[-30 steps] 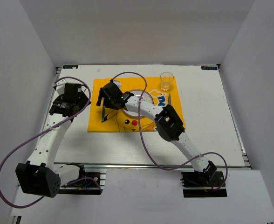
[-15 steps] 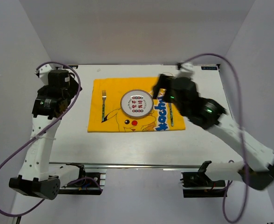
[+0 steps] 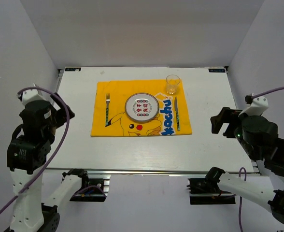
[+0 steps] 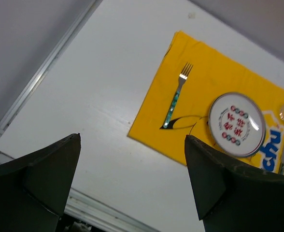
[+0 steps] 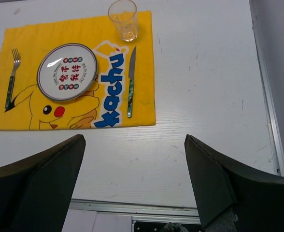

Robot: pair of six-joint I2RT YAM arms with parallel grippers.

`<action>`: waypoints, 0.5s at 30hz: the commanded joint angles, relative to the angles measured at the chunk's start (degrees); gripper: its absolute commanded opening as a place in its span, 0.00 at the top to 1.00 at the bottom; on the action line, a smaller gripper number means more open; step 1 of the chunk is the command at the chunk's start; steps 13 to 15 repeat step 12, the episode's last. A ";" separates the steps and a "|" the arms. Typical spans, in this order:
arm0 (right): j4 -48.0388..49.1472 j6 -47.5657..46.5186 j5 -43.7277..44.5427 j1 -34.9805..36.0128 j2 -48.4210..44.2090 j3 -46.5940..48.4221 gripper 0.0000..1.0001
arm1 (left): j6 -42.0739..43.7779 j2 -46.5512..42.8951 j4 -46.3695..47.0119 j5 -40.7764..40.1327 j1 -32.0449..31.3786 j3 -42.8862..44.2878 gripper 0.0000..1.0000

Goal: Set the dinner table for one person

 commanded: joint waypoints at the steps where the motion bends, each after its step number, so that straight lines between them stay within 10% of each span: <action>1: -2.92 -2.76 -1.51 -0.26 -3.63 1.27 0.11 | 1.52 -2.88 -3.68 3.43 -0.33 -6.84 0.02; 15: -2.57 -1.88 1.21 -0.26 -5.31 0.74 0.11 | -0.07 -5.88 -4.38 1.59 -0.33 -10.64 0.02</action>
